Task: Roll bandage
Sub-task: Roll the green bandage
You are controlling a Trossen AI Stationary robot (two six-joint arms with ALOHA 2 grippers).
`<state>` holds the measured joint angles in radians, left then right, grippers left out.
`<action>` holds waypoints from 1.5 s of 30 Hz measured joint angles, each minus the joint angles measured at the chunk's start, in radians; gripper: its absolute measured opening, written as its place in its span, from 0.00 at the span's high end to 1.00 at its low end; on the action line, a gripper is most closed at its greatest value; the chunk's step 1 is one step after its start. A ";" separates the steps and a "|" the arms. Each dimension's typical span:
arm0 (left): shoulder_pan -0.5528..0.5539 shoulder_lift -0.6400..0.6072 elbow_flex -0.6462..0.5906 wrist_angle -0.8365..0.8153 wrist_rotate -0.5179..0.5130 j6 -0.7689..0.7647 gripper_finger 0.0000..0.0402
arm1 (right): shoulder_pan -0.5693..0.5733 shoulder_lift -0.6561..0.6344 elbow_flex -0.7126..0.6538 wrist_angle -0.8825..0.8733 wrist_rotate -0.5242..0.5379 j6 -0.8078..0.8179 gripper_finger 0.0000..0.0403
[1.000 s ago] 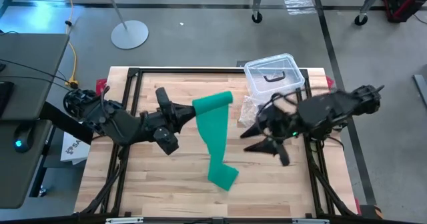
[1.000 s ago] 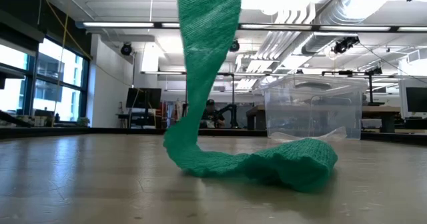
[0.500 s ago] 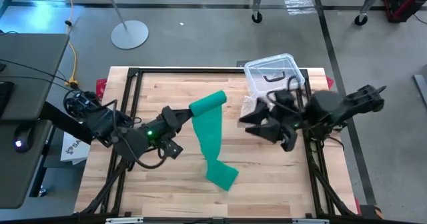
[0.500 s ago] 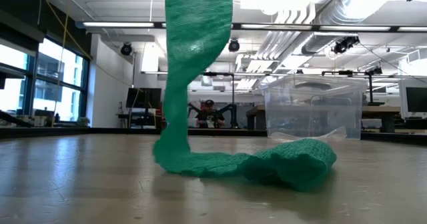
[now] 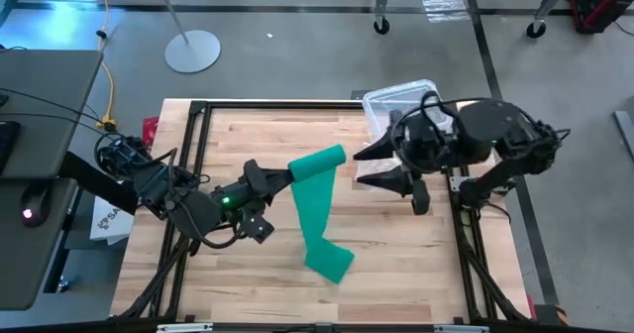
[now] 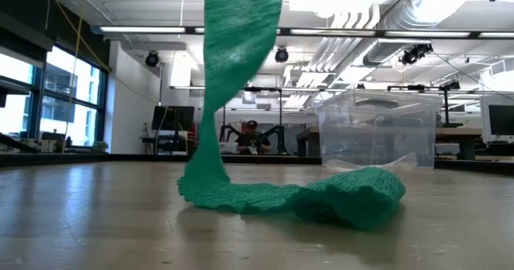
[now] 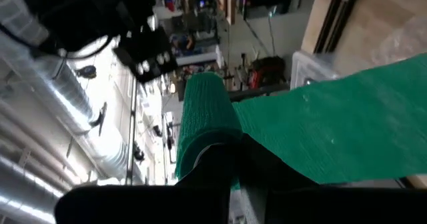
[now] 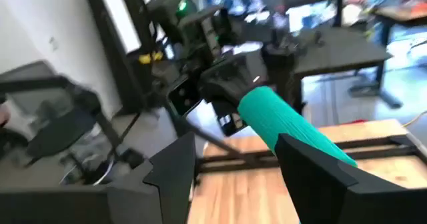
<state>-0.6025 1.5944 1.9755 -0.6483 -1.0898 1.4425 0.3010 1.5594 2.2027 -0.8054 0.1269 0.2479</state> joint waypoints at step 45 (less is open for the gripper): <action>0.033 0.095 0.000 -0.100 0.232 0.000 0.98 | -0.054 0.210 0.092 -0.314 -0.198 -0.073 0.51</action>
<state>-0.5697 1.6894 1.9755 -0.7483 -0.8579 1.4421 0.2474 1.7691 2.2951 -1.1192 -0.0712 0.1749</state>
